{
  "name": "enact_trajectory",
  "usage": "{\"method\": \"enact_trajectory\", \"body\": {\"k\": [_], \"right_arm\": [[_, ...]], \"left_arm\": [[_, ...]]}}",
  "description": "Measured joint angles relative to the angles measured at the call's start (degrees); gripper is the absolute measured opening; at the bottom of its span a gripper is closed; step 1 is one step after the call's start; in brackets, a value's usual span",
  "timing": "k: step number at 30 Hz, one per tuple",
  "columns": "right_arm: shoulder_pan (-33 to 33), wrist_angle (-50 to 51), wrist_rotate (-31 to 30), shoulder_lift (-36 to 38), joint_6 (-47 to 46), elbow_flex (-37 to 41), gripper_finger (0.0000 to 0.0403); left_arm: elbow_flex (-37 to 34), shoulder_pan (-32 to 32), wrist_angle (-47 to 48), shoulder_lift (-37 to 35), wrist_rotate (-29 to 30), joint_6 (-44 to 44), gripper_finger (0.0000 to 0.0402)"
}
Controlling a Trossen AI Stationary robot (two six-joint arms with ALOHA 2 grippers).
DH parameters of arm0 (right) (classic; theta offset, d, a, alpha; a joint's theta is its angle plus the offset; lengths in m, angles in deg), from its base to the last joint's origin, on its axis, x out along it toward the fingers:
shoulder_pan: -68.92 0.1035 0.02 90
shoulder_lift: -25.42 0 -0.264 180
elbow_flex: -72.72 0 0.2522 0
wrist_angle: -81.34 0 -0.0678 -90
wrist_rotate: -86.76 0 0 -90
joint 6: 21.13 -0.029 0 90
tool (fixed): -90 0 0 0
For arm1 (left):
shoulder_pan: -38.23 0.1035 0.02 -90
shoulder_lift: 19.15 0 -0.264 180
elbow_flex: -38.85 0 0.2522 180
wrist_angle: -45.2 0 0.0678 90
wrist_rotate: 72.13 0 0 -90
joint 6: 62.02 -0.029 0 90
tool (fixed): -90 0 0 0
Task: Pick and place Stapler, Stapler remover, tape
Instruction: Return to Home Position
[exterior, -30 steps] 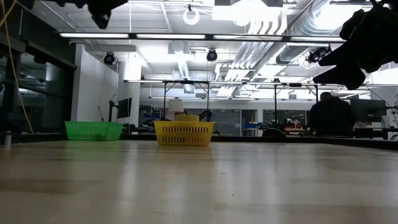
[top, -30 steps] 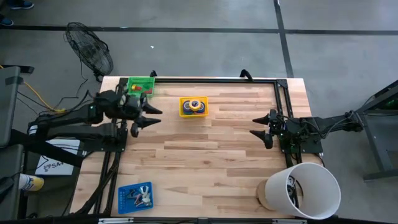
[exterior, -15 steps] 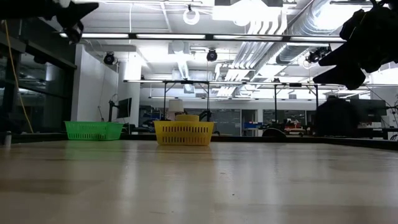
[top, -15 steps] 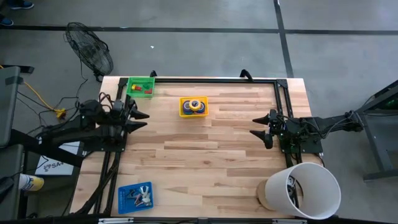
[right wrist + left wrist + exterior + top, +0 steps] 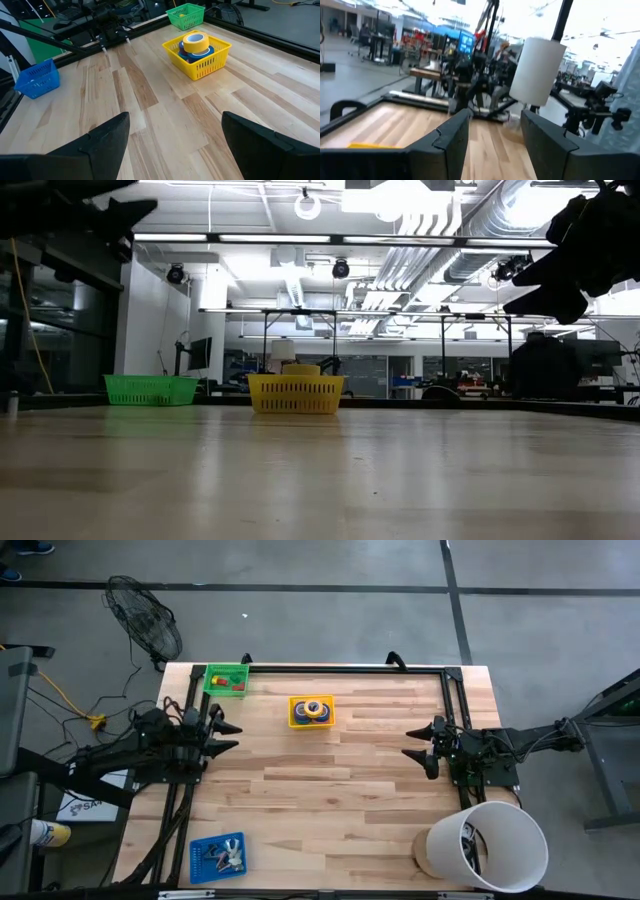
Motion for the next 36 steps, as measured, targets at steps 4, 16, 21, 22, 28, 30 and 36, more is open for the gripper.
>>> {"method": "enact_trajectory", "body": {"k": [4,16,21,22,28,30,36], "right_arm": [[0.0,0.0,0.0,0.0,0.0,0.0,0.0307],[0.0,0.0,0.0,0.0,0.0,0.0,0.0307],[0.0,0.0,0.0,0.0,0.0,0.0,0.0307],[0.0,0.0,0.0,0.0,0.0,0.0,0.0307],[0.0,0.0,0.0,0.0,0.0,0.0,0.0307],[0.0,0.0,0.0,0.0,0.0,0.0,0.0307],[0.0,0.0,0.0,0.0,0.0,0.0,0.0307]], "left_arm": [[-2.7,0.0,-4.1,0.1,0.0,-0.1,0.0177],[-11.4,0.0,-14.8,0.1,1.8,0.1,0.0177],[-11.5,0.0,-12.3,0.1,3.7,-0.4,0.0177],[-11.5,0.0,-11.8,0.1,4.1,-0.5,0.0177],[-11.6,0.0,-7.9,0.1,5.5,-3.5,0.0177],[-11.6,0.0,-7.1,0.1,5.7,-6.0,0.0177],[-11.3,0.0,-6.6,0.1,6.2,-7.6,0.0177]]}}
